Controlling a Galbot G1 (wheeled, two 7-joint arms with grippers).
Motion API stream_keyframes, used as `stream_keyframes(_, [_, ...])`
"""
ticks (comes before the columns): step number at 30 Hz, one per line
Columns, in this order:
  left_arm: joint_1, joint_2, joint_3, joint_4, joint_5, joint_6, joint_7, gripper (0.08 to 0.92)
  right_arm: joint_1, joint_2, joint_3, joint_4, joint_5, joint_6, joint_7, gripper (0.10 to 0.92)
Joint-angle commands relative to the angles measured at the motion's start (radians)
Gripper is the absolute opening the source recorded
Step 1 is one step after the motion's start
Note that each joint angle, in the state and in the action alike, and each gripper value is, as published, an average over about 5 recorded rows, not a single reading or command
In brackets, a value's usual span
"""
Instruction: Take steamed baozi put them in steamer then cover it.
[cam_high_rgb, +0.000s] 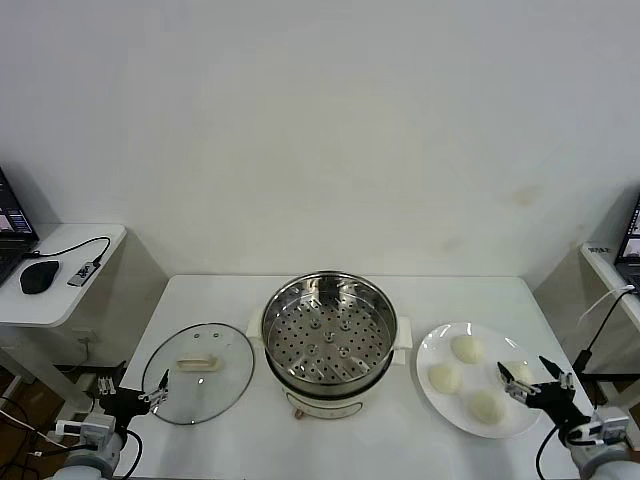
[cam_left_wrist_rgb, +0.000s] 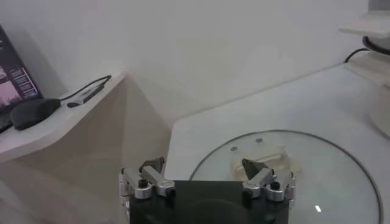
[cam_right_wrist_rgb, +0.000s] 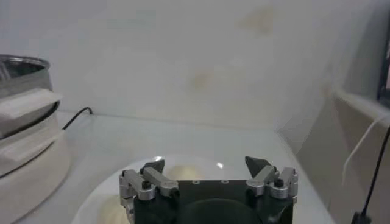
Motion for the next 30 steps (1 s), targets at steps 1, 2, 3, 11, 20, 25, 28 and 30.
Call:
stream_keyframes(1, [0.000,0.001,0.000,-0.001,0.002,0.001,0.001,0.823,0.034,-0.032,0.028,0.009,-0.048,-0.024,-0.004,0.823])
stream_keyframes(2, [0.002,0.001,0.001,-0.002,0.004,0.001,0.000,0.823,0.043,-0.044,0.032,0.008,-0.063,-0.033,-0.018,0.823])
stream_keyframes(3, [0.004,0.000,0.001,-0.005,0.006,0.001,0.000,0.823,0.061,-0.069,0.039,0.007,-0.093,-0.049,-0.045,0.823])
stream_keyframes(11, [0.028,-0.007,0.003,-0.040,0.022,0.003,0.003,0.823,0.282,-0.293,0.031,-0.061,-0.432,-0.171,-0.503,0.823])
stream_keyframes(20, [0.035,-0.023,0.008,-0.081,0.044,0.005,0.008,0.823,0.662,-0.461,-0.206,-0.228,-0.727,-0.104,-1.085,0.823])
stream_keyframes(25, [0.043,-0.027,0.003,-0.092,0.045,0.007,0.010,0.823,0.917,-0.541,-0.520,-0.287,-0.754,-0.065,-1.184,0.823])
stream_keyframes(28, [0.047,-0.033,0.002,-0.096,0.047,0.006,0.009,0.823,1.111,-0.548,-0.766,-0.324,-0.751,-0.052,-1.193,0.823])
stream_keyframes(30, [0.050,-0.038,0.003,-0.099,0.050,0.006,0.009,0.823,1.226,-0.534,-0.907,-0.350,-0.750,-0.043,-1.193,0.823])
